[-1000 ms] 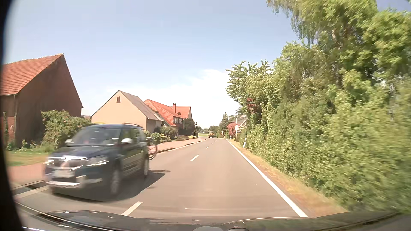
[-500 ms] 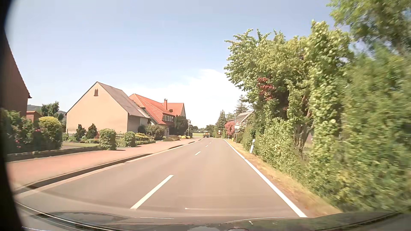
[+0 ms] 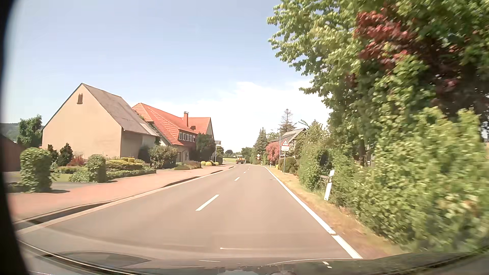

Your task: Follow the waypoints while adhering to traffic rules and regulations

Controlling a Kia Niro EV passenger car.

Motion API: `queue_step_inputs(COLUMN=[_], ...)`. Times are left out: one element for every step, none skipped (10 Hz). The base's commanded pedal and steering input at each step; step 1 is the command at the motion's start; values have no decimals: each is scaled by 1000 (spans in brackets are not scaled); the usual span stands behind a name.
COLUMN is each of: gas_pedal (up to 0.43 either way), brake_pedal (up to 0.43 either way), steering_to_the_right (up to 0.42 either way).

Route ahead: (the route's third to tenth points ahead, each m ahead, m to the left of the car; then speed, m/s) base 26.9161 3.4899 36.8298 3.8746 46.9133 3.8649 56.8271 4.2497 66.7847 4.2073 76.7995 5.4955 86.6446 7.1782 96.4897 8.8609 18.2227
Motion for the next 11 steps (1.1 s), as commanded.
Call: queue_step_inputs(gas_pedal=[118, 118, 110, 98, 87, 47, 0, 0, 0, 0, 0], brake_pedal=[0, 0, 0, 0, 0, 0, 0, 0, 0, 0, 0], steering_to_the_right=[3, 2, 1, -2, -4, -4, -4, -4, -3, -2, -2])
